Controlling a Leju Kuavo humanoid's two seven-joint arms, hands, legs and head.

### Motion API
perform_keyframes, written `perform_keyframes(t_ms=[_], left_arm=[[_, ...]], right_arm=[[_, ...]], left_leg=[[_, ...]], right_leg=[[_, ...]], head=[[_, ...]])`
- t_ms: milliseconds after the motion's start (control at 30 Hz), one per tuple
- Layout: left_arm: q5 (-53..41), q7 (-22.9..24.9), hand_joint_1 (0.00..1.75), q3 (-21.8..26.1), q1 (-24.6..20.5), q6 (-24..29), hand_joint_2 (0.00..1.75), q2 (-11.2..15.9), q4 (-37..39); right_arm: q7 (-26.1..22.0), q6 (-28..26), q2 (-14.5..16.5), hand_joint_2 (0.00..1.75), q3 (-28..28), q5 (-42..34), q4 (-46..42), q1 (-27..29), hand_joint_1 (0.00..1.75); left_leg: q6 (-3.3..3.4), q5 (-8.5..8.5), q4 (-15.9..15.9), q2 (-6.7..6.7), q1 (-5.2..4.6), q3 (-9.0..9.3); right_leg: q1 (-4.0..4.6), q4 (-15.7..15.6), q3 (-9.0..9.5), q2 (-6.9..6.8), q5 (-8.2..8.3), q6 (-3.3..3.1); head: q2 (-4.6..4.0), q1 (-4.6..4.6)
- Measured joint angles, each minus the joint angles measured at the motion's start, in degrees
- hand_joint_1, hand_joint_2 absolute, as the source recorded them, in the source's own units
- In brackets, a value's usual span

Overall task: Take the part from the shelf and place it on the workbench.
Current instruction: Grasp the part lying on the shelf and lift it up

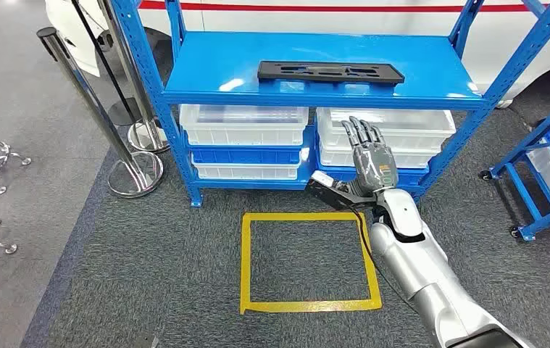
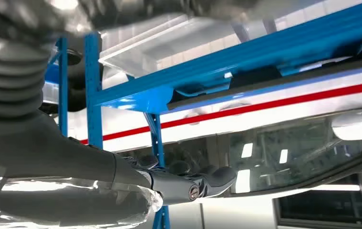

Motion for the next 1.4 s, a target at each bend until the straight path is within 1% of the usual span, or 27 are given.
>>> perform_keyframes(t_ms=[67,133,167,200,233,300,367,467,533,567,633,667,700,733,800,867,967,1033,1067,1133,1167,1200,1233,1300,1333,1367,1400], left_arm=[[-0.02,-0.02,0.00,0.03,0.00,0.02,0.00,0.05,0.01],[-0.06,-0.04,0.00,0.08,0.07,0.03,0.00,0.13,0.03],[-0.08,-0.04,0.00,0.10,0.12,0.03,0.00,0.15,0.05],[-0.11,-0.04,0.00,0.10,0.14,0.03,0.00,0.15,0.07],[-0.14,-0.04,0.00,0.10,0.12,0.04,0.00,0.15,0.09],[-0.23,-0.04,0.00,0.10,0.02,0.04,0.00,0.15,0.11],[-0.33,-0.05,0.00,0.11,-0.06,0.08,0.00,0.15,0.11],[-0.63,-0.07,0.00,0.12,-0.10,0.17,0.00,0.17,0.11],[-0.83,-0.08,0.00,0.12,-0.15,0.16,0.00,0.21,0.11],[-0.92,-0.08,0.00,0.11,-0.16,0.10,0.00,0.22,0.11],[-1.06,-0.08,0.00,0.10,-0.12,-0.03,0.00,0.22,0.11],[-1.11,-0.07,0.00,0.10,-0.09,-0.09,0.00,0.22,0.12],[-1.13,-0.07,0.00,0.10,-0.07,-0.10,0.00,0.23,0.13],[-1.12,-0.07,0.00,0.10,-0.08,-0.10,0.00,0.25,0.13],[-1.14,-0.09,0.00,0.10,-0.15,-0.19,0.00,0.31,0.13],[-1.27,-0.13,0.00,0.10,-0.25,-0.39,0.00,0.36,0.13],[-1.70,-0.15,0.00,0.07,-0.32,-0.75,0.00,0.33,0.13],[-1.95,-0.15,0.00,-0.01,-0.44,-0.82,0.00,0.16,0.11],[-1.98,-0.15,0.00,-0.05,-0.51,-0.82,0.00,0.08,0.11],[-1.99,-0.15,0.00,-0.10,-0.58,-0.82,0.00,0.02,0.12],[-1.99,-0.15,0.00,-0.11,-0.55,-0.83,0.00,0.01,0.13],[-1.99,-0.15,0.00,-0.12,-0.52,-0.83,0.00,-0.03,0.13],[-2.00,-0.15,0.00,-0.13,-0.50,-0.83,0.00,-0.08,0.13],[-2.02,-0.15,0.00,-0.14,-0.53,-0.83,0.00,-0.20,0.12],[-2.04,-0.14,0.00,-0.15,-0.57,-0.83,0.00,-0.24,0.11],[-2.05,-0.13,0.00,-0.16,-0.61,-0.81,0.00,-0.27,0.11],[-2.05,-0.11,0.00,-0.18,-0.63,-0.80,0.00,-0.28,0.11]], right_arm=[[0.00,-0.41,0.01,0.00,-0.06,0.08,0.01,-0.07,0.00],[0.03,-1.07,0.02,0.00,-0.16,0.25,0.09,0.02,0.00],[0.04,-1.29,0.02,0.00,-0.20,0.31,0.16,0.18,0.00],[0.05,-1.45,0.02,0.00,-0.24,0.35,0.23,0.31,0.00],[0.05,-1.58,0.02,0.00,-0.28,0.37,0.28,0.39,0.00],[0.04,-1.81,0.02,0.87,-0.39,0.54,0.31,0.35,0.00],[0.03,-2.06,0.03,1.75,-0.49,0.94,0.30,0.27,0.00],[0.02,-2.42,0.03,1.75,-0.52,1.53,0.31,0.31,0.00],[-0.07,-2.58,0.04,1.75,-0.52,1.88,0.30,0.28,0.00],[-0.12,-2.63,0.05,1.75,-0.51,2.09,0.30,0.29,0.00],[-0.16,-2.63,0.04,1.75,-0.49,2.46,0.34,0.44,0.00],[-0.16,-2.62,0.04,1.75,-0.48,2.57,0.40,0.58,0.00],[-0.16,-2.62,0.04,1.75,-0.46,2.63,0.48,0.69,0.00],[-0.16,-2.61,0.04,1.75,-0.44,2.70,0.56,0.76,0.00],[-0.10,-2.62,0.04,1.75,-0.40,3.07,0.63,0.76,0.00],[0.08,-2.63,0.00,1.75,-0.39,3.64,0.64,0.73,0.00],[0.21,-2.53,-0.25,1.75,-0.38,4.34,0.66,0.81,0.00],[0.19,-2.34,-0.55,1.75,-0.38,4.50,0.64,0.80,0.00],[0.18,-2.23,-0.75,1.75,-0.38,4.52,0.63,0.81,0.00],[0.18,-1.98,-1.16,1.75,-0.38,4.55,0.69,1.01,0.00],[0.19,-1.89,-1.33,1.75,-0.38,4.55,0.74,1.23,0.00],[0.19,-1.81,-1.44,1.75,-0.38,4.55,0.80,1.44,0.00],[0.19,-1.76,-1.51,1.75,-0.38,4.56,0.83,1.58,0.00],[0.20,-1.64,-1.60,1.75,-0.38,4.97,0.85,1.56,0.00],[0.23,-1.52,-1.65,1.75,-0.36,5.34,0.85,1.46,0.00],[0.28,-1.33,-1.72,1.75,-0.33,5.82,0.86,1.38,0.00],[0.33,-1.07,-1.80,1.75,-0.29,6.24,0.90,1.32,0.00]], left_leg=[[0.20,-0.02,-0.02,0.31,-0.10,-0.02],[0.46,-0.08,0.00,0.94,-0.30,-0.08],[0.50,-0.12,0.04,1.23,-0.38,-0.10],[0.49,-0.15,0.10,1.45,-0.43,-0.12],[0.44,-0.19,0.17,1.59,-0.45,-0.11],[0.19,-0.35,0.36,1.76,-0.51,-0.07],[-0.29,-0.49,0.56,1.81,-0.69,-0.15],[-1.24,-0.56,0.58,1.86,-0.71,-0.27],[-1.79,-2.00,2.53,1.73,-0.59,-1.10],[-1.98,-3.55,5.16,1.65,-0.50,-2.30],[-2.24,-6.99,12.56,1.58,-0.46,-5.78],[-2.33,-7.85,15.48,1.57,-0.44,-7.24],[-2.36,-7.58,16.47,1.57,-0.44,-7.80],[-2.33,-6.28,15.28,1.56,-0.44,-7.31],[-1.98,-2.42,7.95,1.44,-0.45,-3.86],[-1.47,-0.60,2.01,1.26,-0.63,-0.98],[-0.59,-0.50,0.51,1.24,-0.86,-0.34],[0.18,-0.15,-0.17,1.39,-0.67,0.03],[0.52,0.00,-0.46,1.46,-0.55,0.21],[0.91,-0.02,-0.49,1.50,-0.62,0.26],[0.93,-0.07,-0.47,1.51,-0.65,0.26],[0.91,-0.13,-0.43,1.51,-0.66,0.29],[0.82,-0.22,-0.36,1.51,-0.67,0.34],[0.50,-0.58,-0.08,1.53,-0.66,0.54],[0.24,-0.83,0.14,1.54,-0.77,0.58],[-0.02,-1.05,0.33,1.55,-0.86,0.59],[-0.30,-1.22,0.44,1.57,-0.96,0.58]], right_leg=[[0.04,3.61,-1.76,-1.08,-2.01,0.10],[0.03,10.86,-5.33,-2.36,-5.28,0.33],[0.01,13.33,-6.57,-2.53,-5.90,0.42],[-0.01,13.76,-6.82,-2.62,-5.41,0.43],[-0.01,11.97,-5.92,-2.69,-3.96,0.36],[0.11,4.43,-1.98,-3.06,-0.53,-0.07],[0.46,-0.65,0.55,-3.36,0.81,-0.64],[0.71,-1.44,0.68,-3.18,0.86,-1.49],[0.45,-1.86,0.90,-3.09,1.11,-2.24],[0.35,-2.03,1.02,-3.07,1.19,-2.56],[0.47,-2.03,1.00,-2.99,1.17,-2.87],[0.53,-1.99,0.98,-2.90,1.15,-2.92],[0.56,-1.93,0.97,-2.79,1.14,-2.93],[0.57,-1.85,0.98,-2.66,1.12,-2.91],[0.57,-1.65,1.00,-2.42,1.01,-2.73],[0.72,-1.40,0.86,-2.25,0.91,-2.23],[0.65,-1.52,0.74,-2.15,0.98,-1.15],[0.56,-0.21,0.22,-2.32,0.05,-0.56],[0.53,1.94,-0.78,-2.42,-1.20,-0.34],[0.45,8.76,-4.24,-2.53,-4.40,0.01],[0.44,11.97,-6.00,-2.56,-5.43,0.15],[0.42,13.53,-6.99,-2.60,-5.44,0.25],[0.39,13.09,-6.99,-2.67,-4.43,0.28],[0.36,6.30,-3.84,-2.99,-0.50,0.10],[0.49,2.70,-2.03,-3.15,0.79,-0.10],[0.63,0.03,-0.68,-3.26,1.55,-0.40],[0.77,-1.18,-0.08,-3.27,1.55,-0.74]], head=[[0.00,0.01],[0.00,0.02],[0.00,0.03],[0.00,0.02],[0.00,0.02],[0.00,0.02],[0.00,0.01],[0.00,0.01],[0.00,0.00],[0.00,-0.01],[0.00,-0.02],[0.00,-0.02],[0.00,-0.02],[0.00,-0.02],[0.00,-0.02],[0.00,-0.01],[0.00,-0.01],[0.00,0.00],[0.00,0.02],[0.00,0.02],[0.00,0.02],[0.00,0.01],[0.00,0.02],[0.00,0.02],[0.00,0.03],[0.00,0.02],[0.00,0.02]])
